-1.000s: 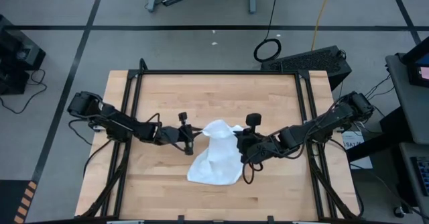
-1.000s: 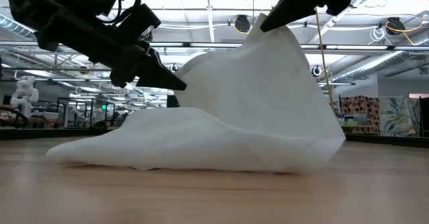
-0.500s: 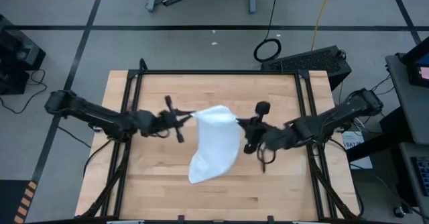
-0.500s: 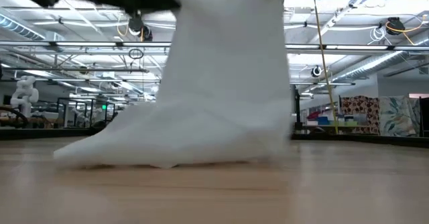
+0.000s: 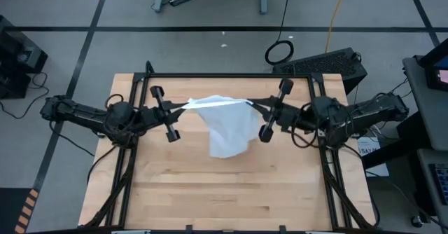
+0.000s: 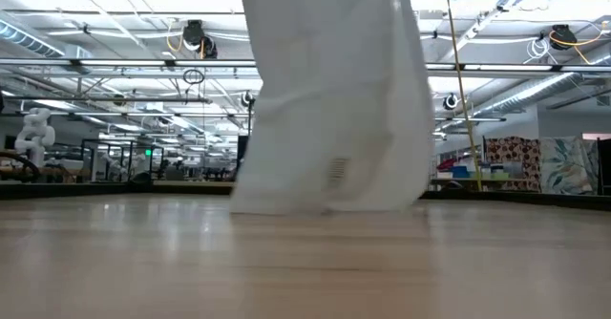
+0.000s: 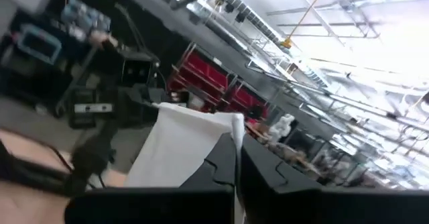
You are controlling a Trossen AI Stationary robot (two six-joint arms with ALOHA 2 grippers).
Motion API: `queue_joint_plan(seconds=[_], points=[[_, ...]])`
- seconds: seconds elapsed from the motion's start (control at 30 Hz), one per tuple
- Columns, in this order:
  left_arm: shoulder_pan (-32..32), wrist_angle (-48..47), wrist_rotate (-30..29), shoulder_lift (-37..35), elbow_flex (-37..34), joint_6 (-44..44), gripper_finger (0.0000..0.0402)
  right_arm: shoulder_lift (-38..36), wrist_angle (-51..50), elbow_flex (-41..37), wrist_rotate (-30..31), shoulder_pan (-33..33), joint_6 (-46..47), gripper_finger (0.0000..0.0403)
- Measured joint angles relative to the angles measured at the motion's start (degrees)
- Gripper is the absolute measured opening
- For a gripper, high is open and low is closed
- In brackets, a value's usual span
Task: Roll towel
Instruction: Roll the white towel
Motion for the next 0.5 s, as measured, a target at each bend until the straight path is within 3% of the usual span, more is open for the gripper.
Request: queue_joint_plan(seconds=[0.27,0.4,0.5], points=[[-5.1,-0.5,9.3,0.5,5.3,-5.9,0.0014,0.1,5.9,-0.1,-8.7,3.2,9.6,0.0],[-7.4,-1.4,9.4,2.4,9.3,-5.5,0.0014,0.1,10.7,-0.1,-7.0,5.9,10.0,0.0],[-8.4,-1.8,7.5,4.8,12.5,-5.7,0.0014,0.1,11.6,-0.1,-1.8,7.3,11.1,0.0]])
